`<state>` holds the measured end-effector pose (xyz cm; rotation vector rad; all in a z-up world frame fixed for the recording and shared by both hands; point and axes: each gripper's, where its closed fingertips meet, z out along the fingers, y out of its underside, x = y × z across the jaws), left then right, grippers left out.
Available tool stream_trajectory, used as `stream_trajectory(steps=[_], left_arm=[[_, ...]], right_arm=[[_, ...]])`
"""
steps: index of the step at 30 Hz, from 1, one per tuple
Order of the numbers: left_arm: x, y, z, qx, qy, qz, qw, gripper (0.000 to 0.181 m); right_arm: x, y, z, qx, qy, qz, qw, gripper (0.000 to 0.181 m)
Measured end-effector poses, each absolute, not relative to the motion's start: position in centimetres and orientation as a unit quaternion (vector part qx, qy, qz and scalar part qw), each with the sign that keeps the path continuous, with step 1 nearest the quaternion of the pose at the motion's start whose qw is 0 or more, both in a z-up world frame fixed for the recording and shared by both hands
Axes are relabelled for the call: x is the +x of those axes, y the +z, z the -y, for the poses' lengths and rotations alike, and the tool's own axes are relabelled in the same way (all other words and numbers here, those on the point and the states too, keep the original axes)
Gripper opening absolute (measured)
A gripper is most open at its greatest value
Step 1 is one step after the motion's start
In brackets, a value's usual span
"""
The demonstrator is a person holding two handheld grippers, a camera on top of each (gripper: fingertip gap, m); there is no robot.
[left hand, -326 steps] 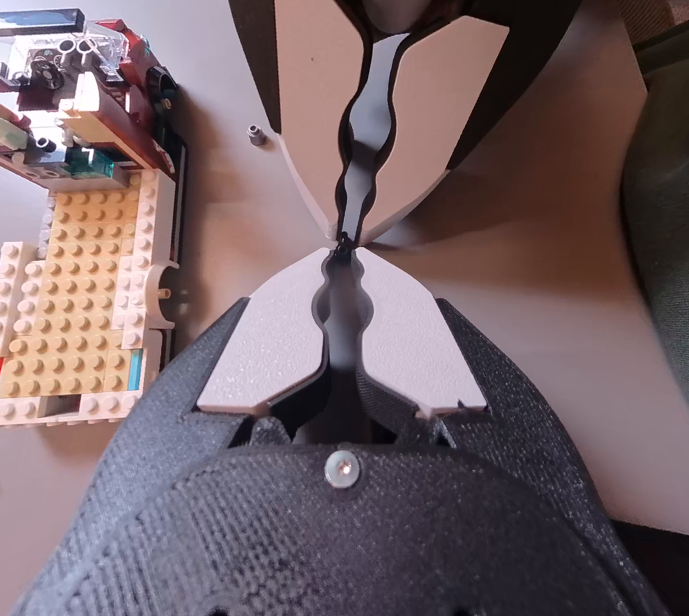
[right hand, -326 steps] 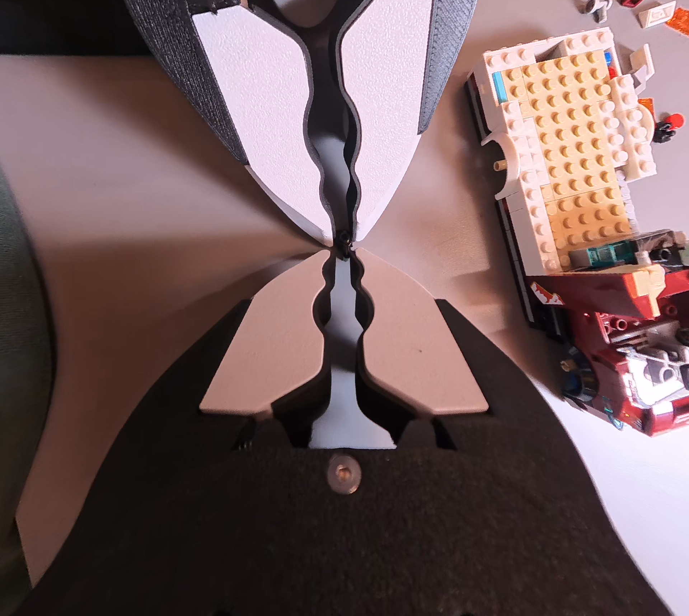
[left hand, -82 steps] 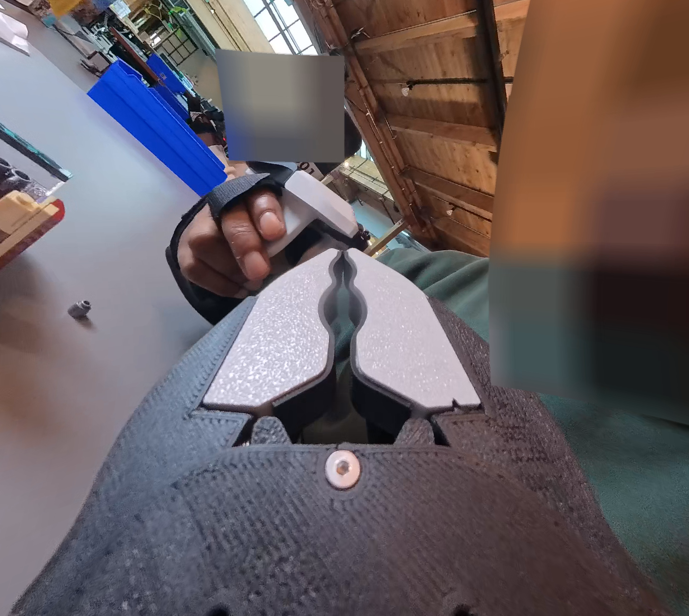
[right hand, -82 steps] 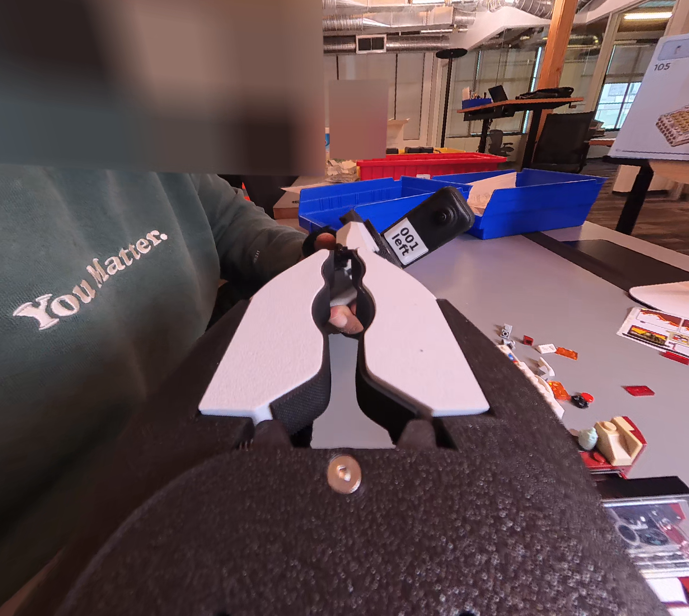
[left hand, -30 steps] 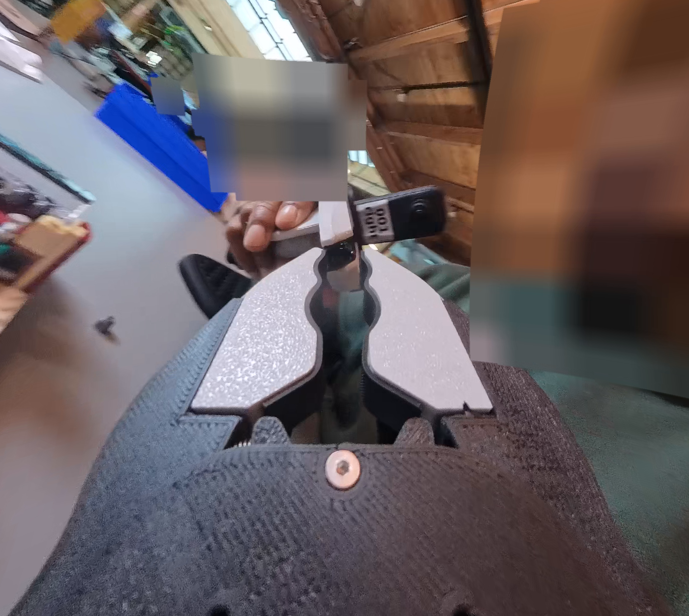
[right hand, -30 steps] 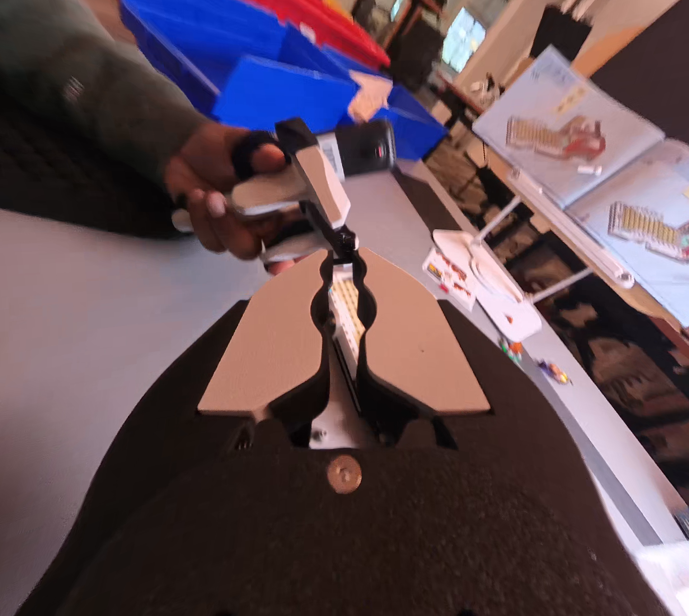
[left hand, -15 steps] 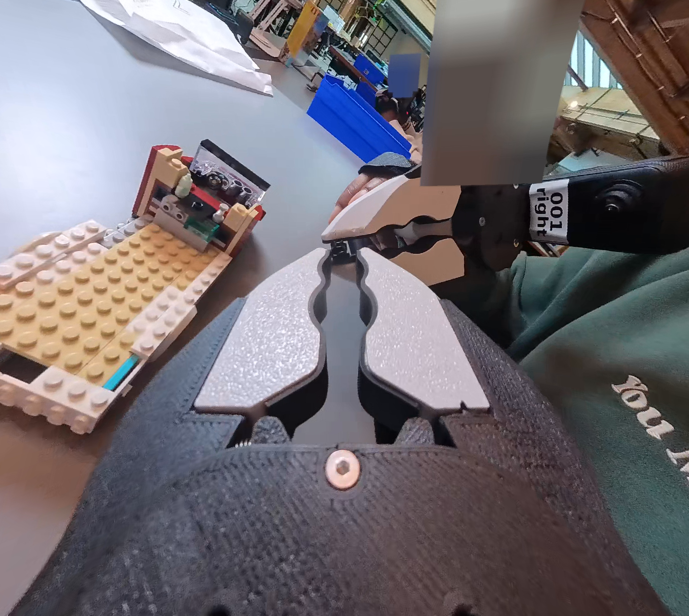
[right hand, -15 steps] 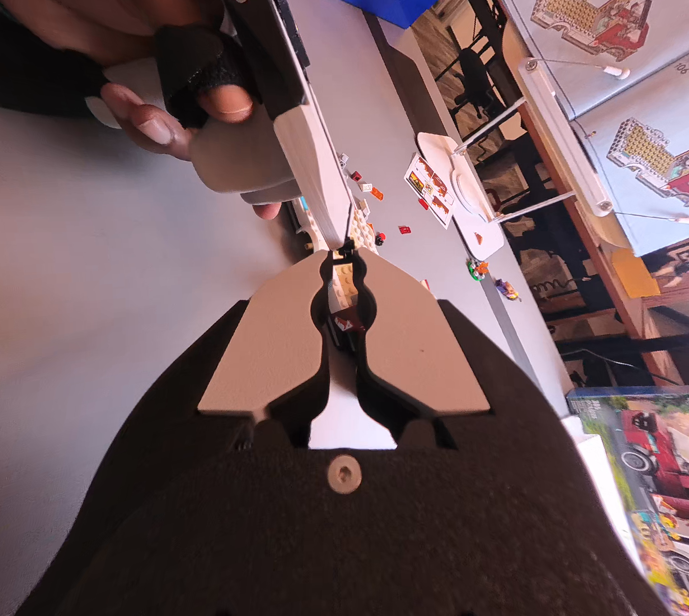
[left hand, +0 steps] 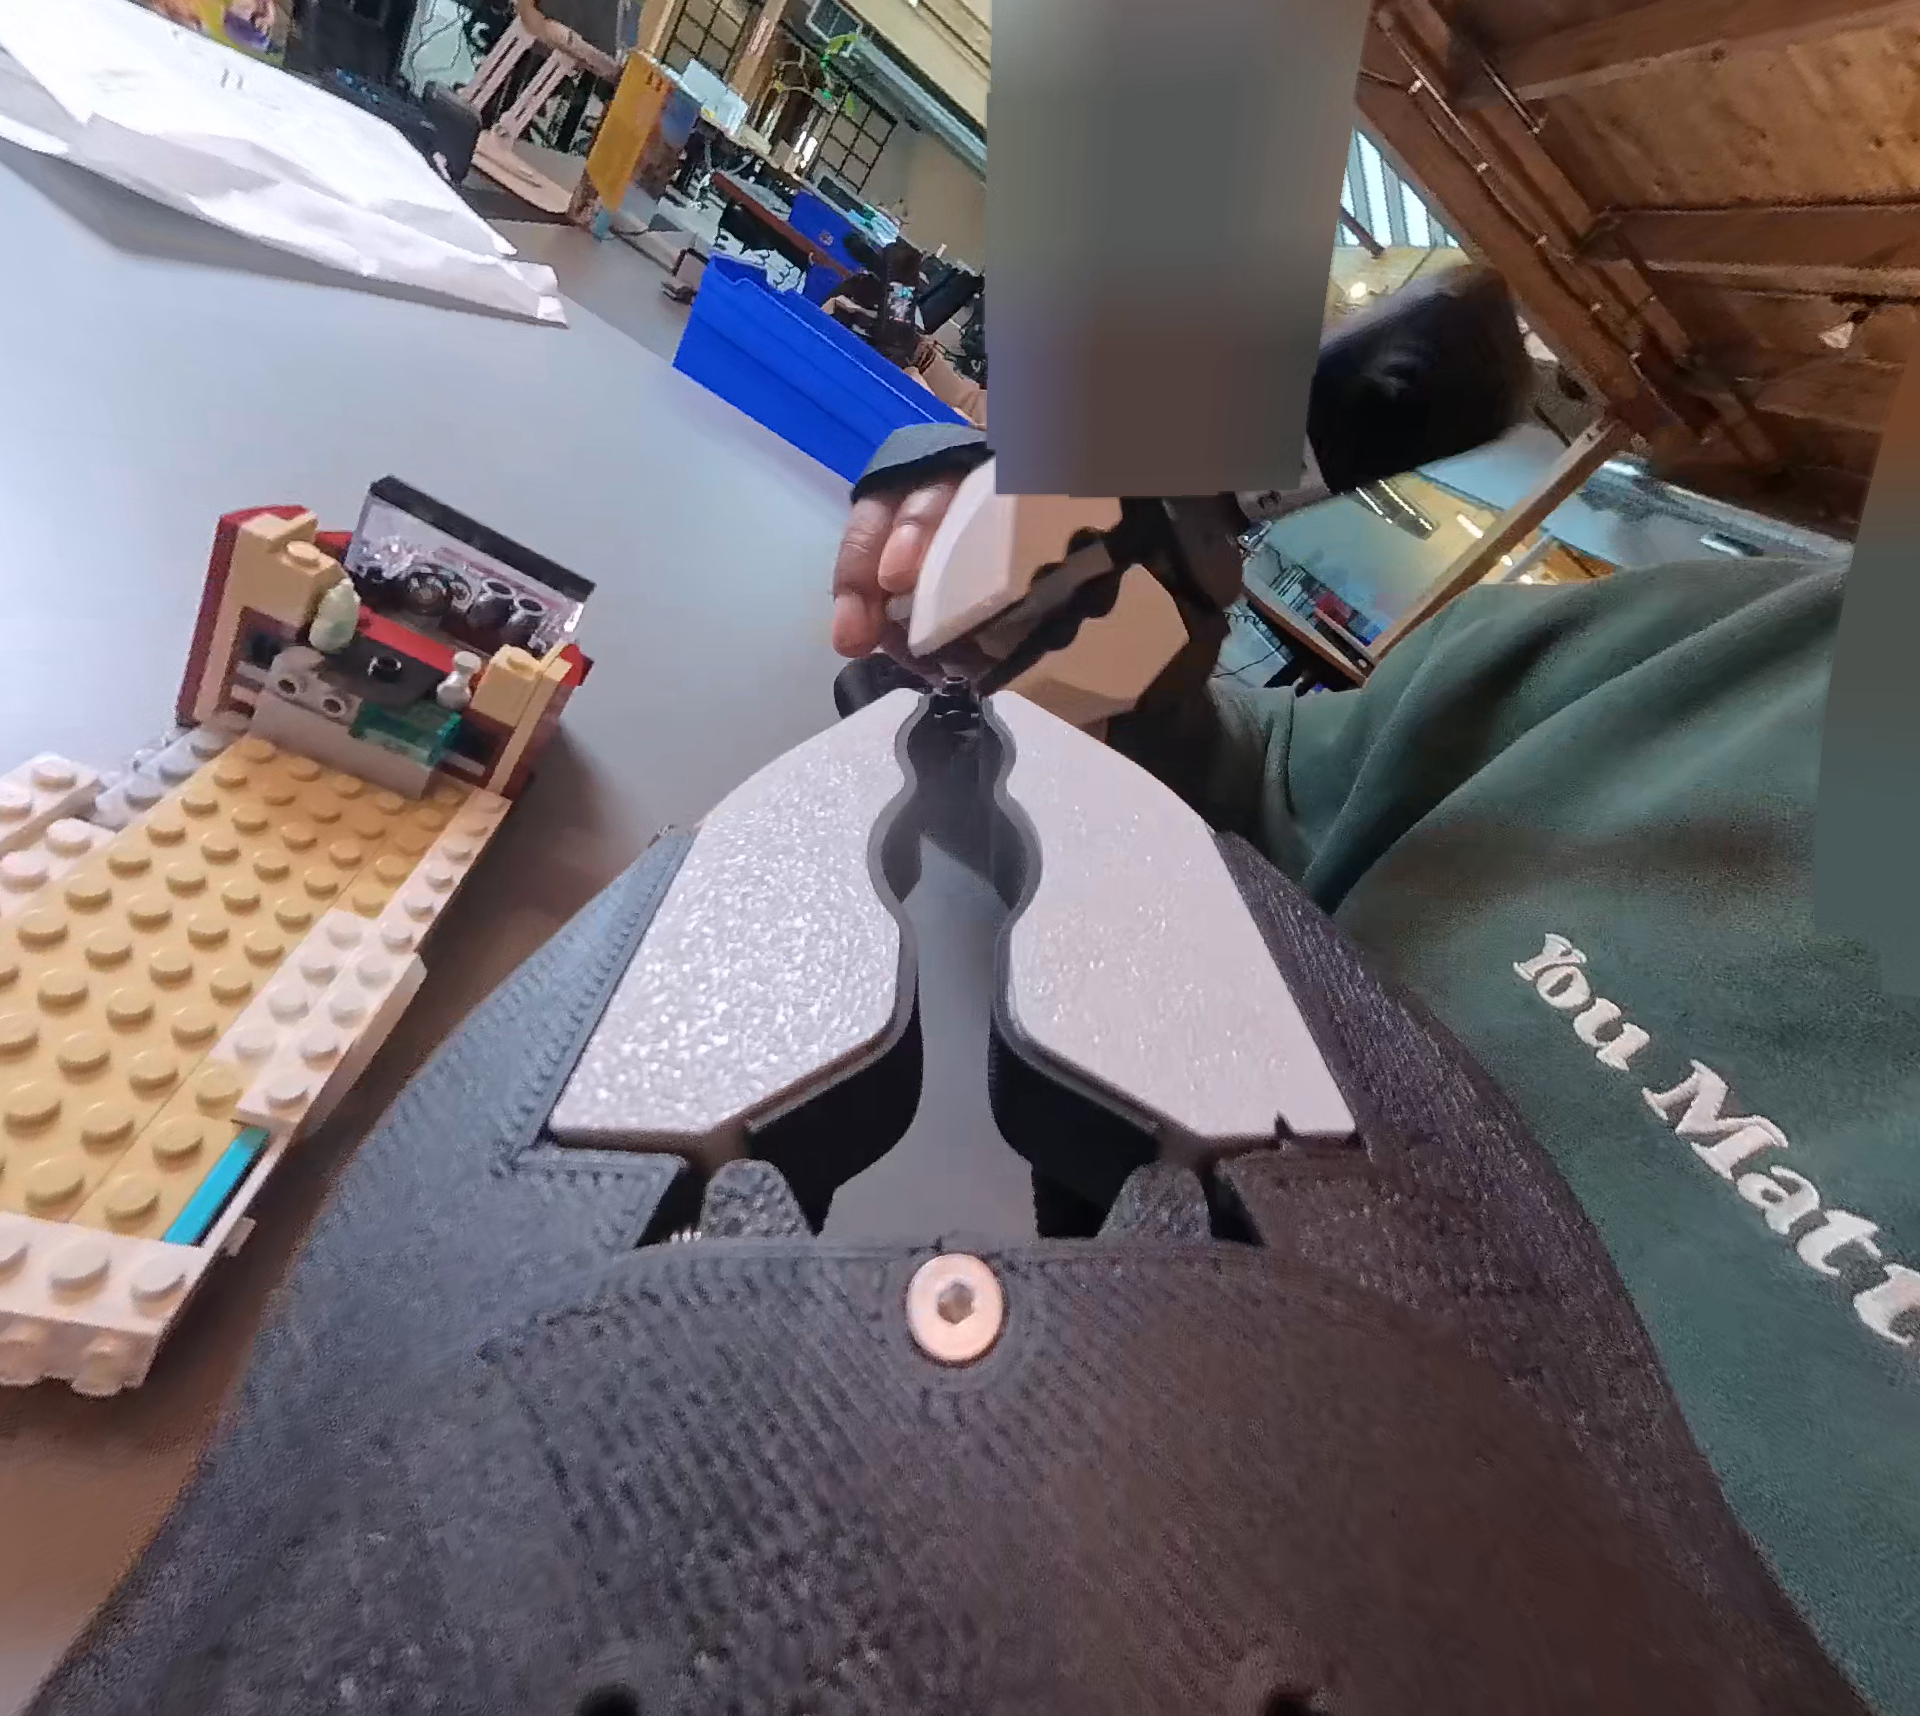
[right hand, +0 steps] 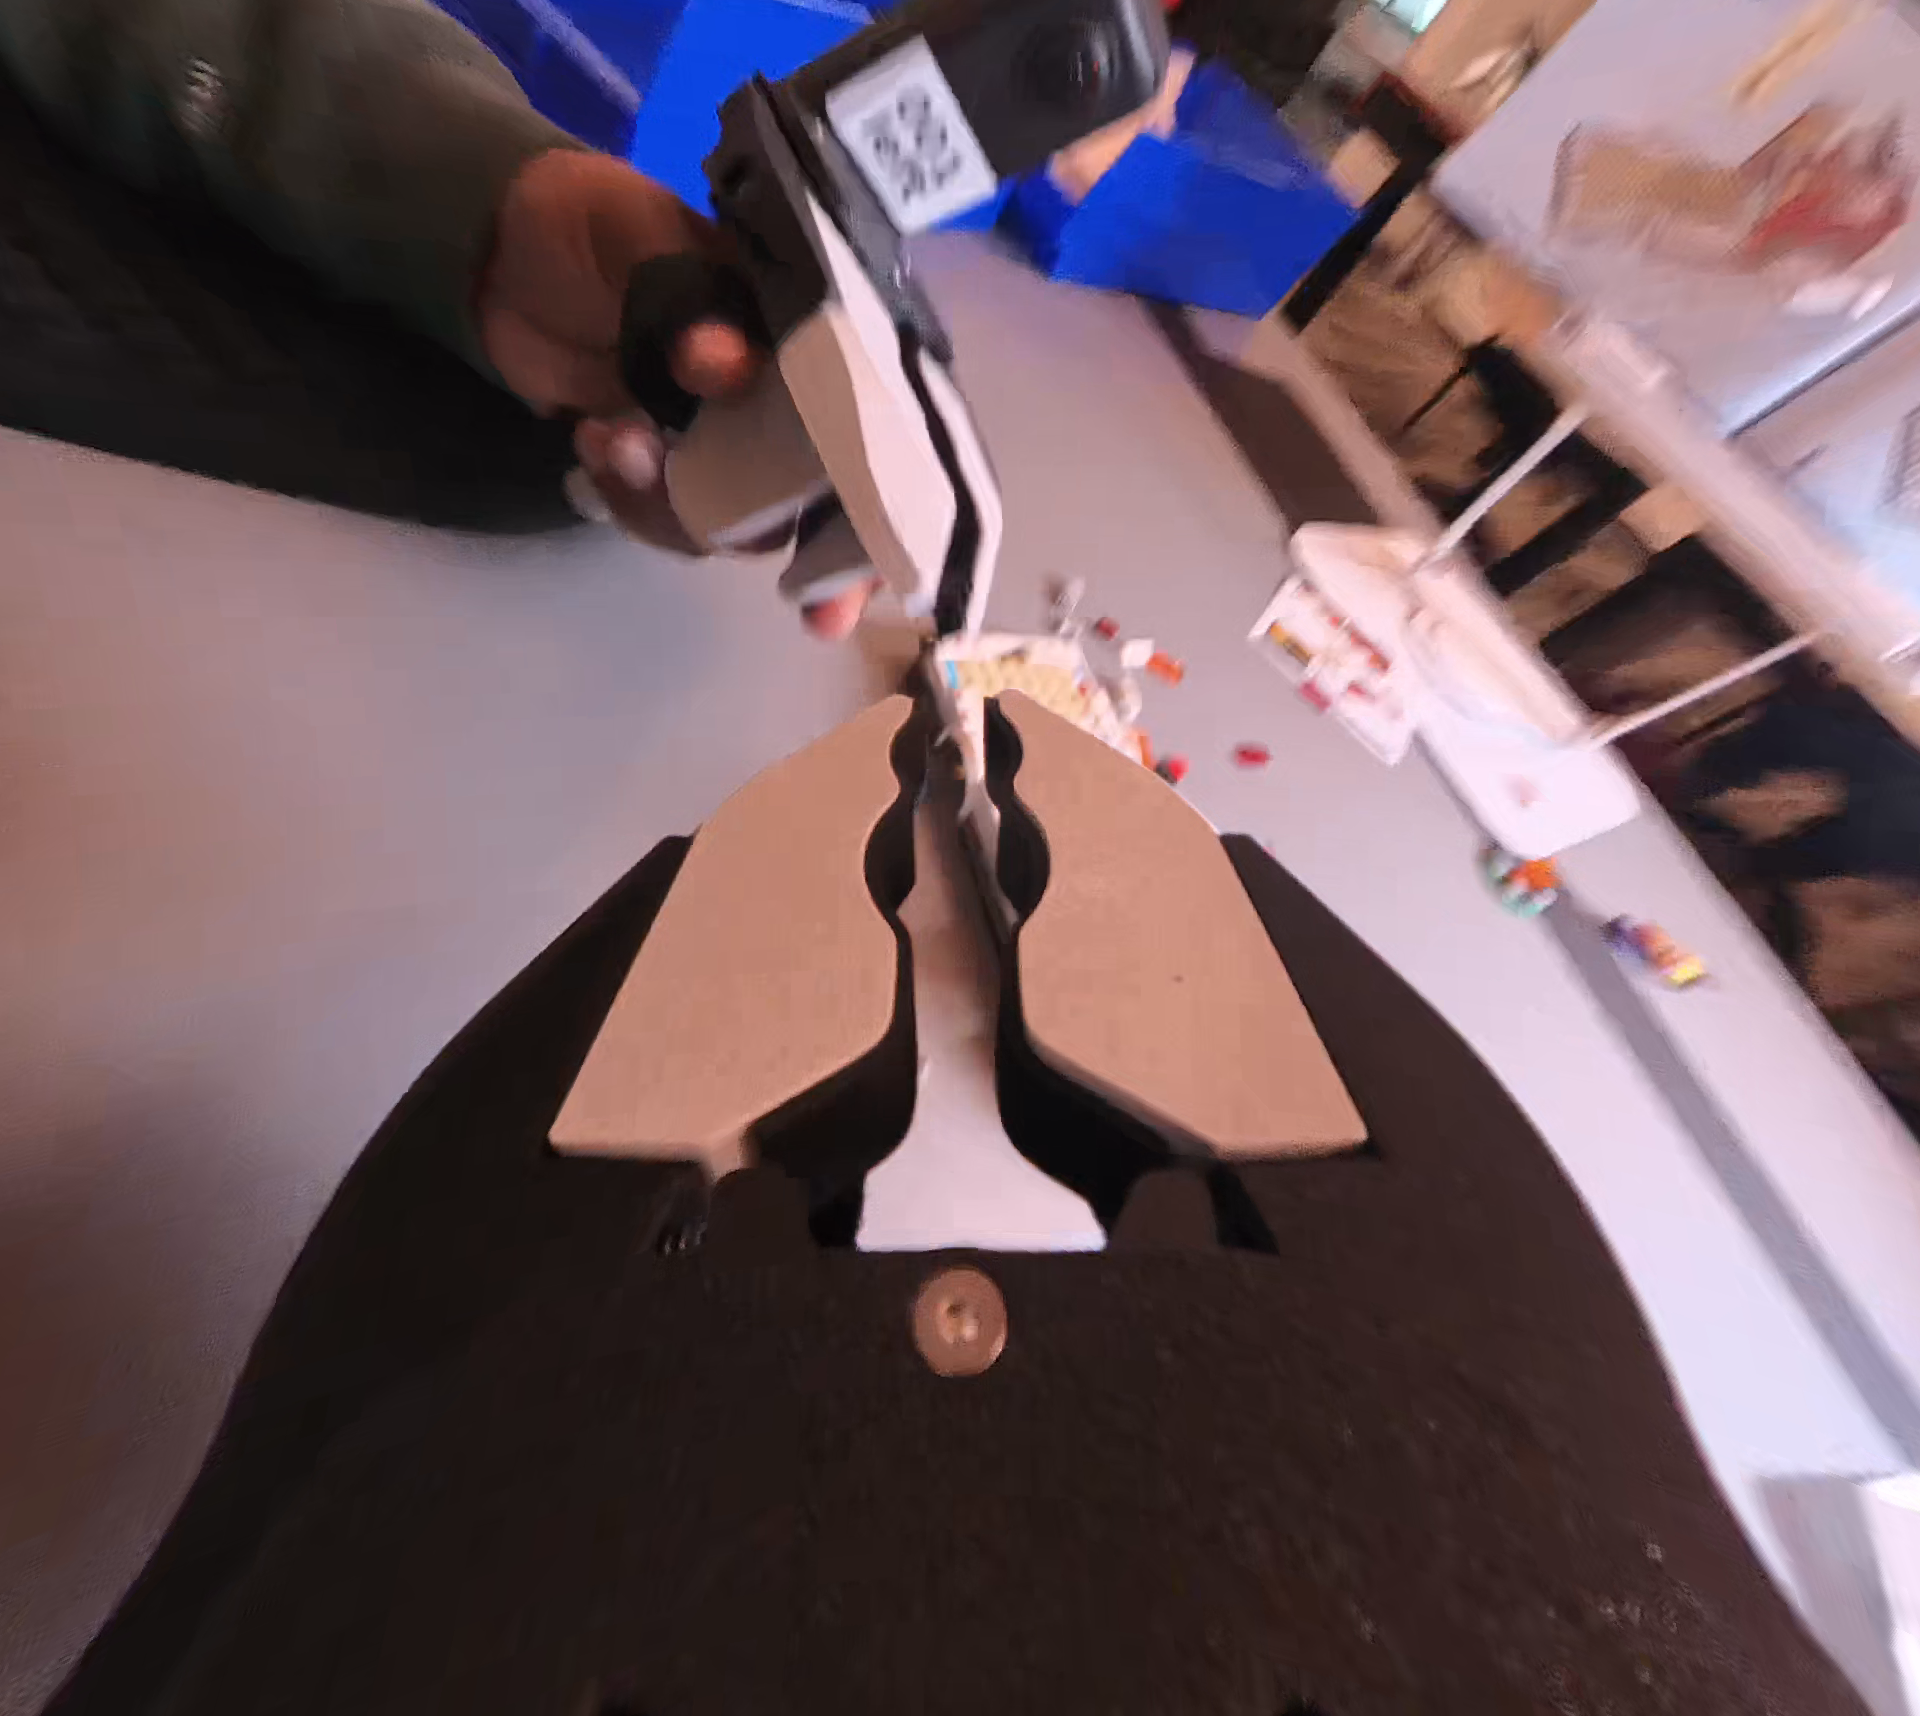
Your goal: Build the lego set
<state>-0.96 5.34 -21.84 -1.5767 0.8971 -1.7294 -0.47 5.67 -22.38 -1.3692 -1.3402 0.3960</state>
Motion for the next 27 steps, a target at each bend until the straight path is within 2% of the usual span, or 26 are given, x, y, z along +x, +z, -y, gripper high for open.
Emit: stream_trajectory(steps=[4, 7, 17, 27], left_arm=[[-1.6, -21.6, -5.7, -0.589, -0.641, -0.359, 0.337, 0.008], [-1.3, -22.2, -5.5, -0.594, -0.625, -0.376, 0.340, 0.008], [-1.2, -23.0, -5.1, -0.593, -0.605, -0.400, 0.350, 0.008], [-1.3, -23.0, -5.2, -0.594, -0.596, -0.404, 0.359, 0.008]], right_arm=[[3.7, -26.3, -5.5, -0.685, 0.228, 0.577, 0.383, 0.010], [5.1, -29.3, -6.2, -0.725, 0.206, 0.578, 0.312, 0.013], [4.3, -32.6, -7.6, -0.756, 0.174, 0.582, 0.243, 0.016], [3.9, -33.1, -7.6, -0.759, 0.173, 0.583, 0.233, 0.012]])
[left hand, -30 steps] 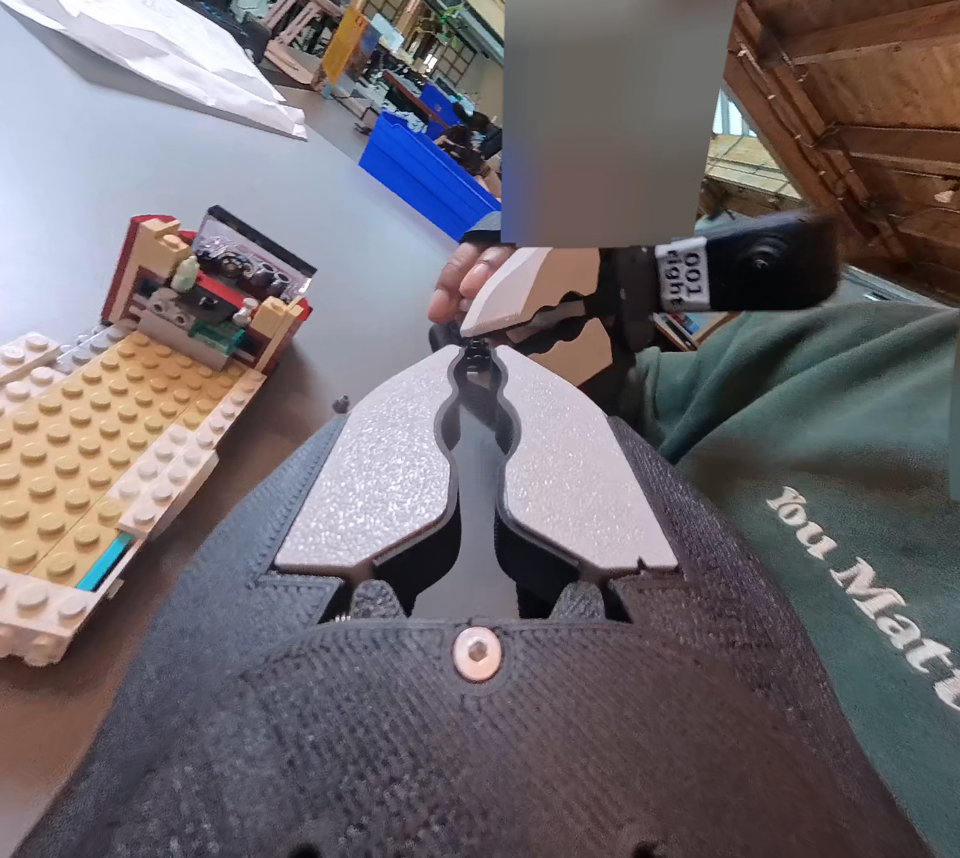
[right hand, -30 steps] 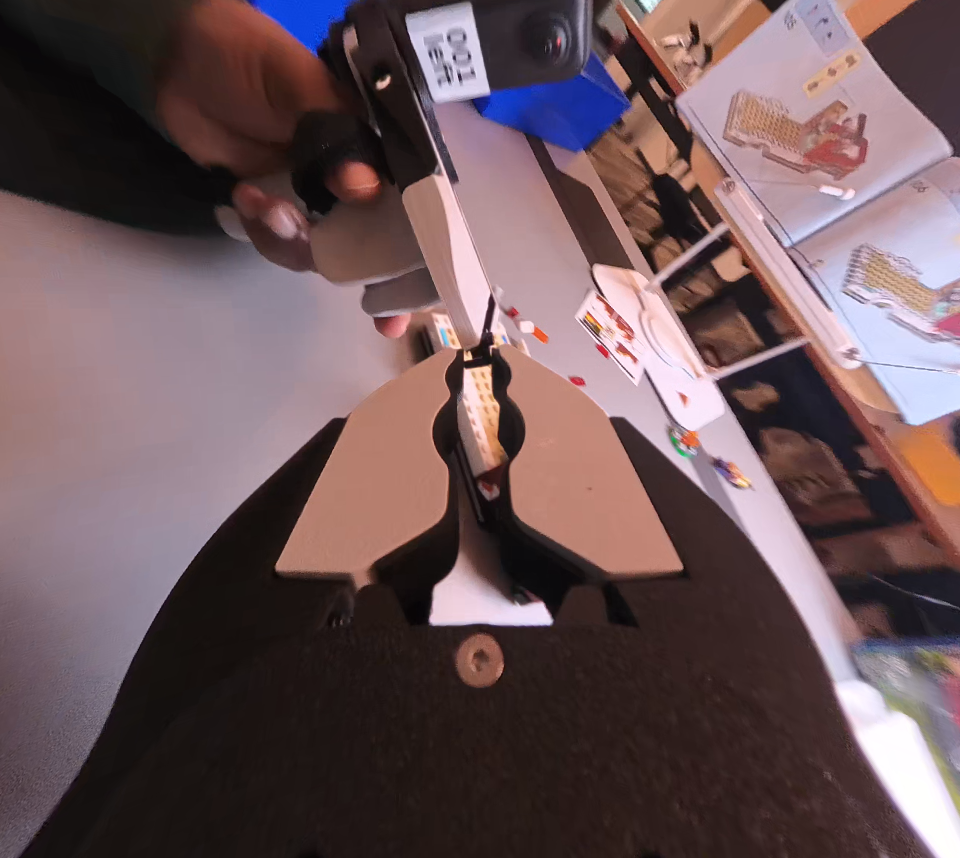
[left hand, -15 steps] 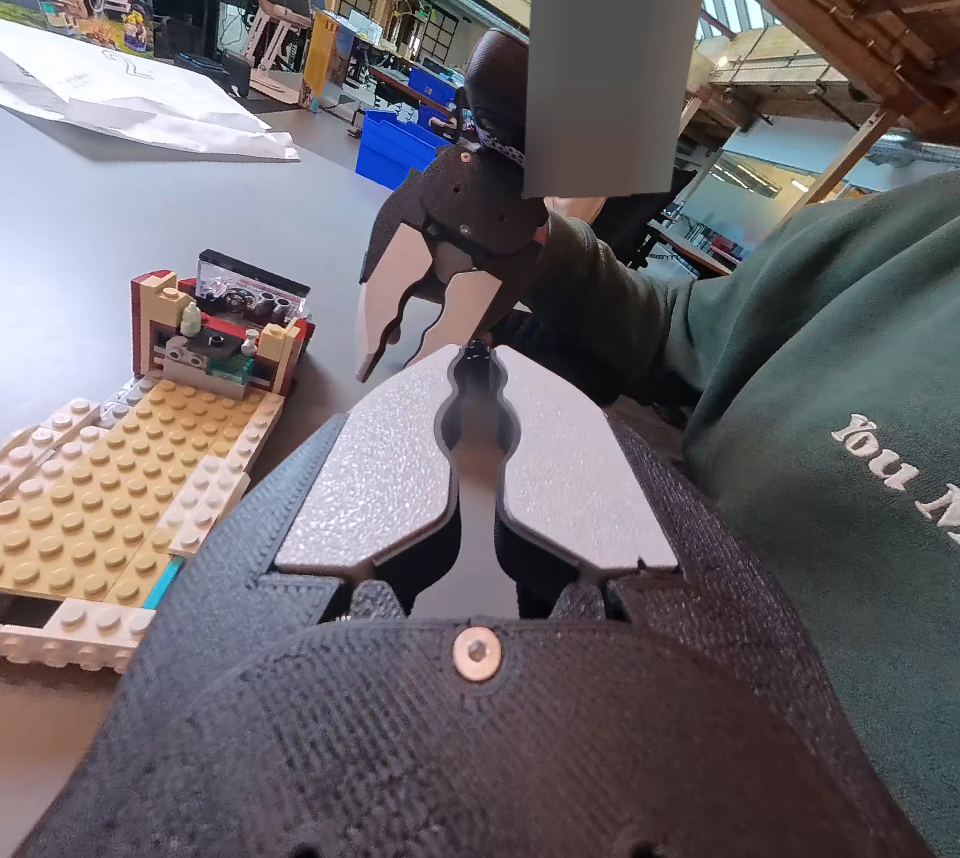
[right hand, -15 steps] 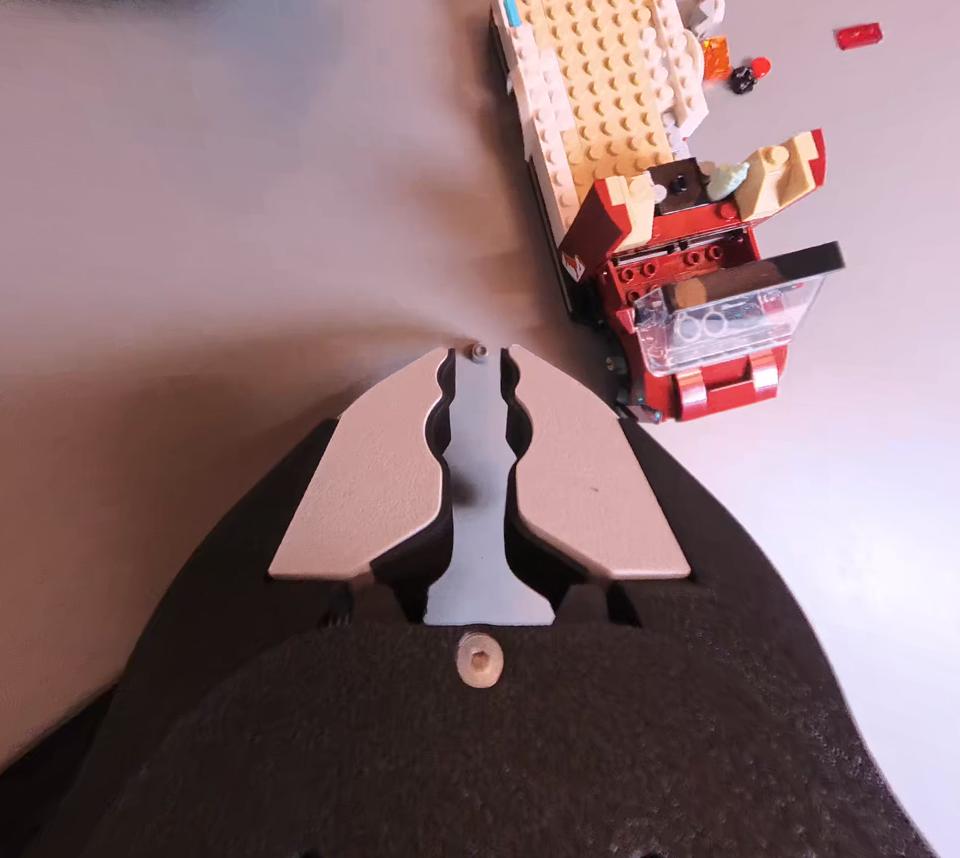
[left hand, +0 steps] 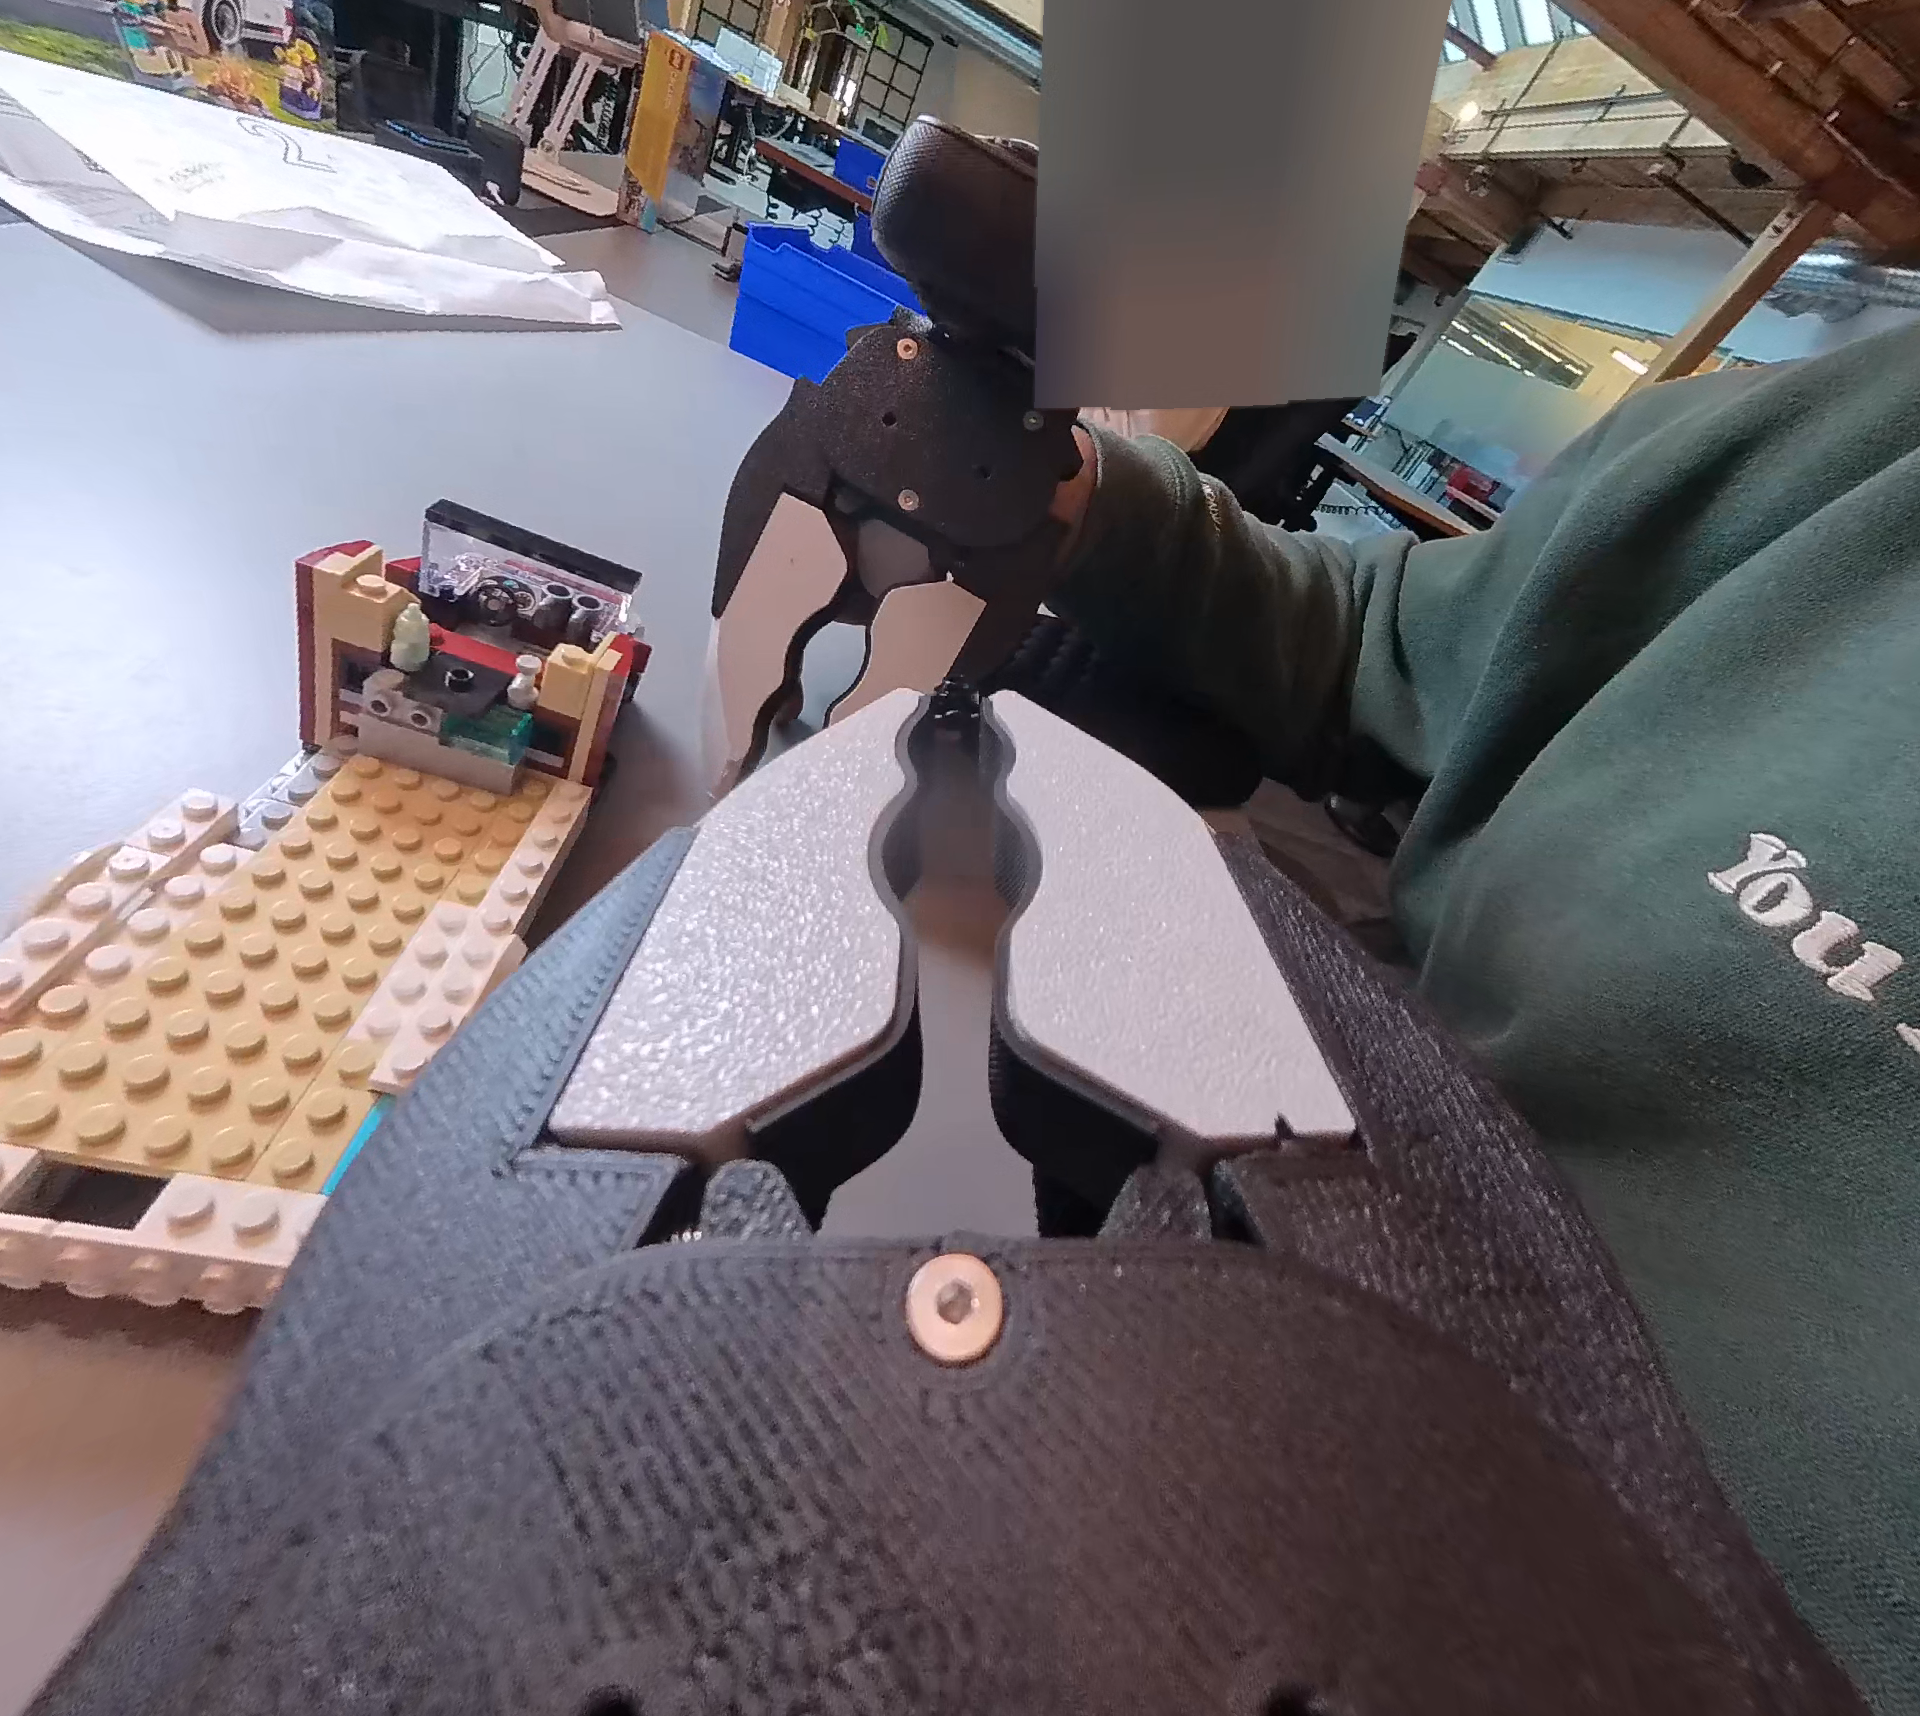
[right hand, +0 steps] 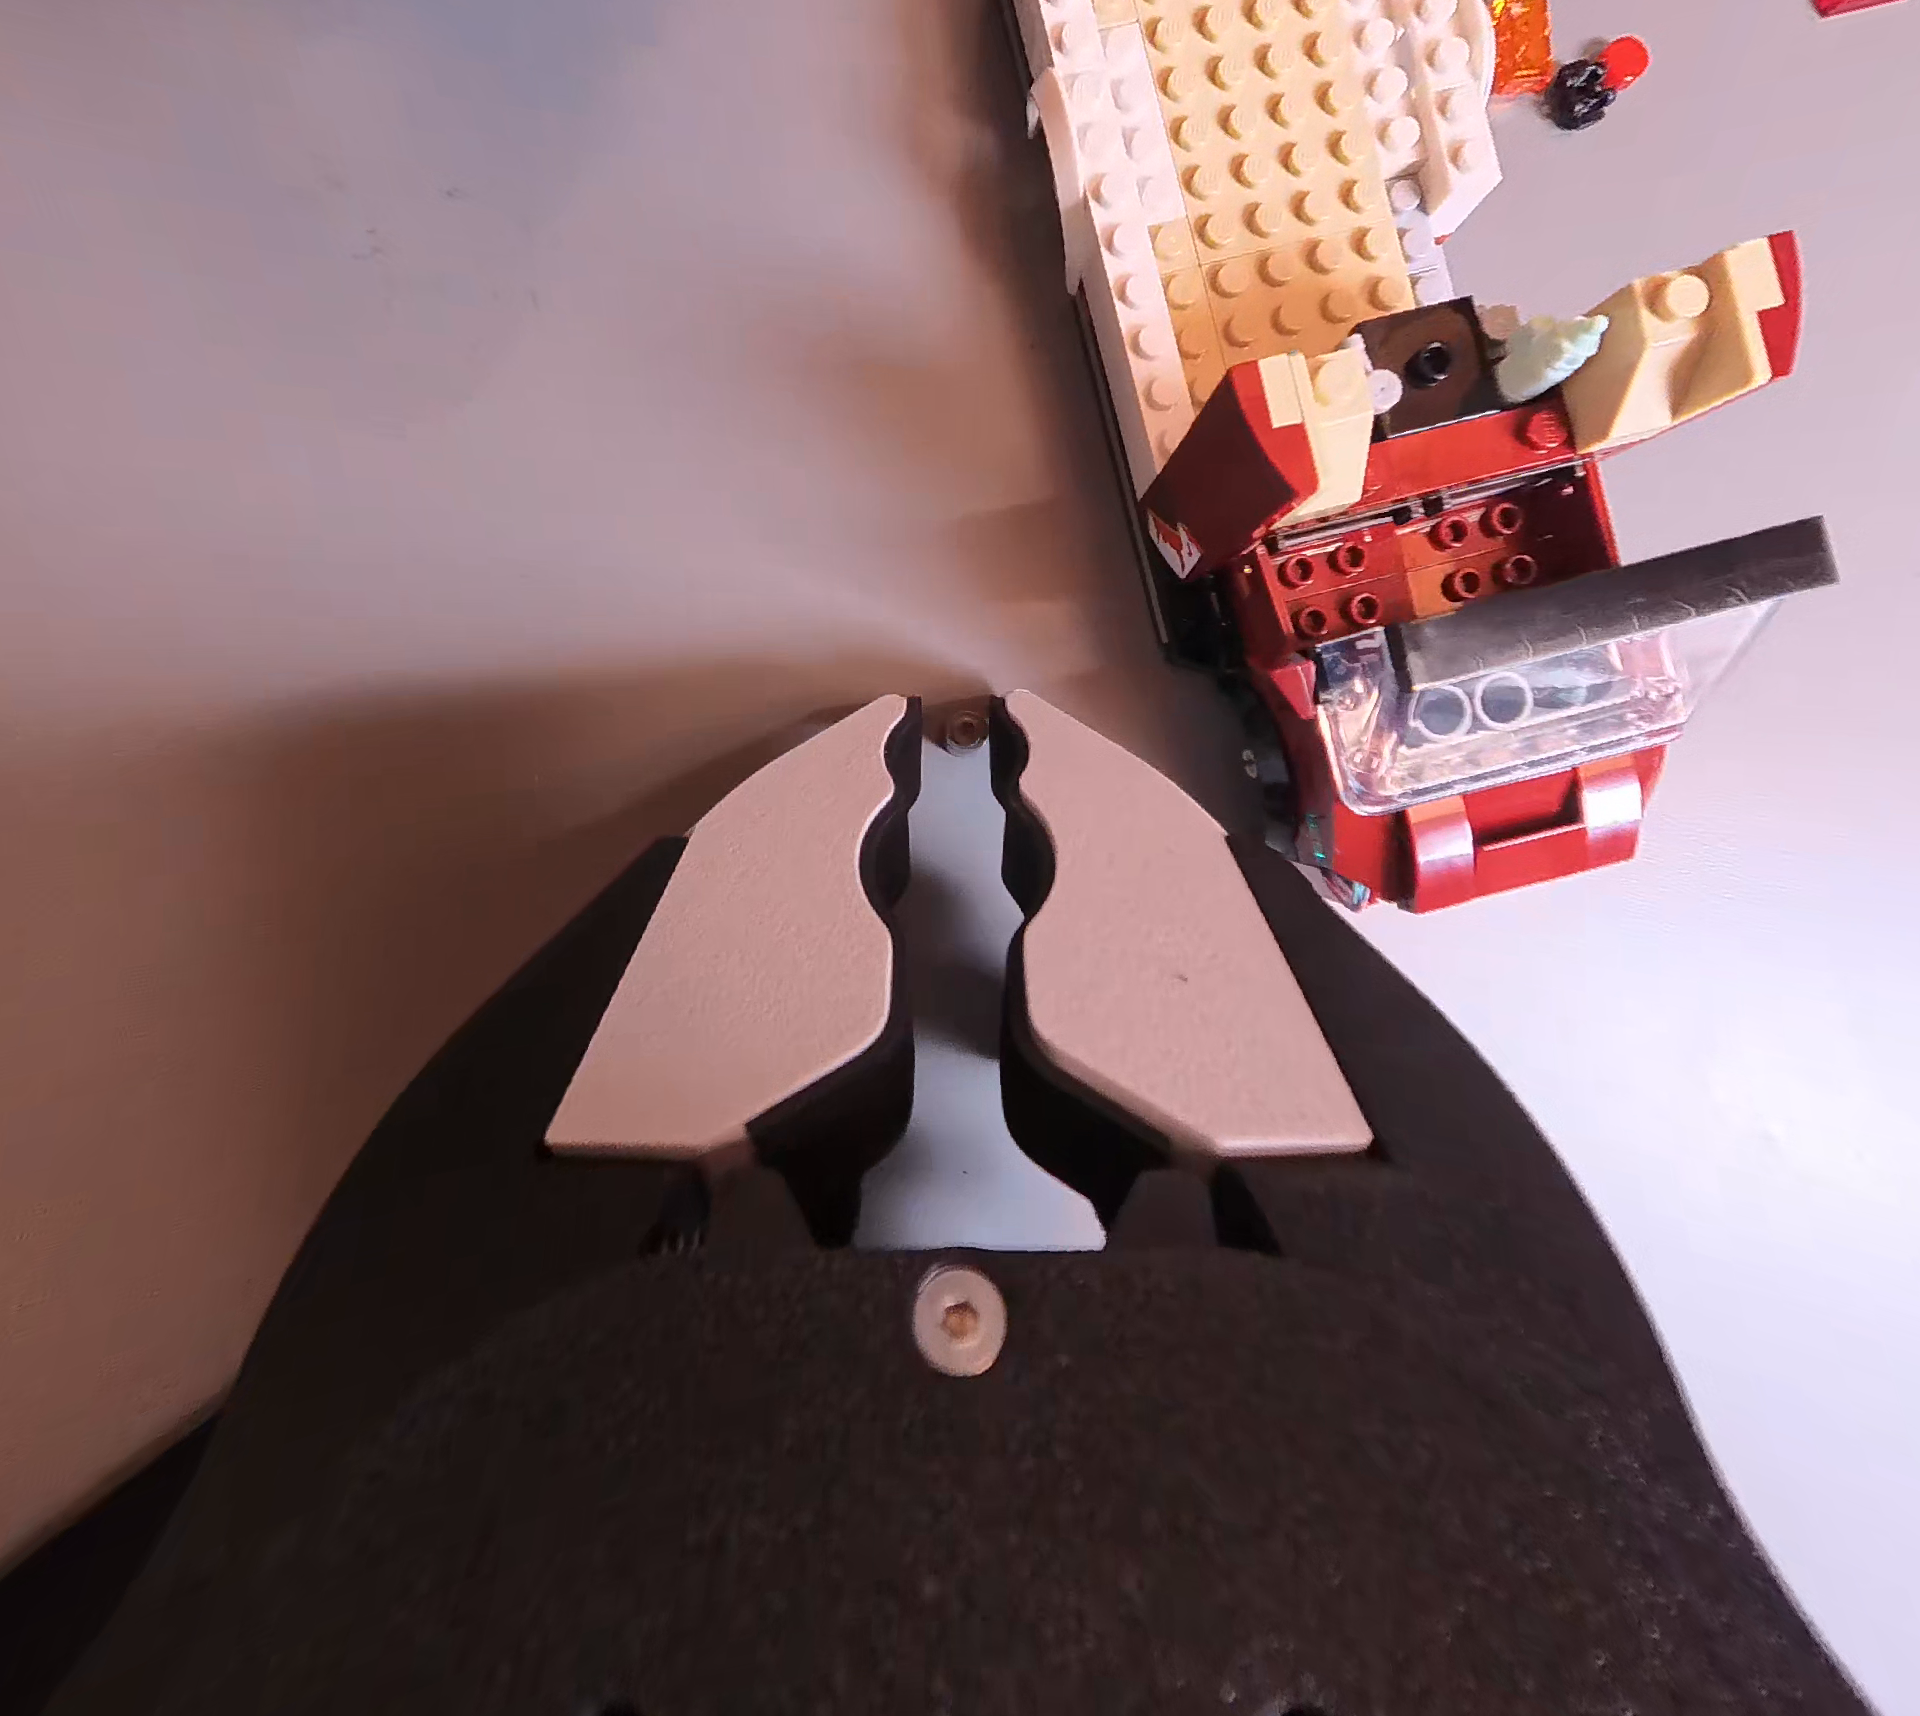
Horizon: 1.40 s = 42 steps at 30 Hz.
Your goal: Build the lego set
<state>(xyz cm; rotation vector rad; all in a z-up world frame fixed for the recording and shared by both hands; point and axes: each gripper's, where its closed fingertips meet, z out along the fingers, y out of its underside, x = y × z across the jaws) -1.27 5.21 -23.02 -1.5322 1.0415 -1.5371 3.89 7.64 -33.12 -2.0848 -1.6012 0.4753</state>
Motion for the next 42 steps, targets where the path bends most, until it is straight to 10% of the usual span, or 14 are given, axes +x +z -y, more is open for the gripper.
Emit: stream_trajectory(steps=[42], left_arm=[[-2.5, -24.1, -8.5, -0.632, -0.557, -0.370, 0.393, 0.008]], right_arm=[[-1.8, -32.8, -5.5, -0.711, 0.200, 0.623, 0.256, 0.020]])
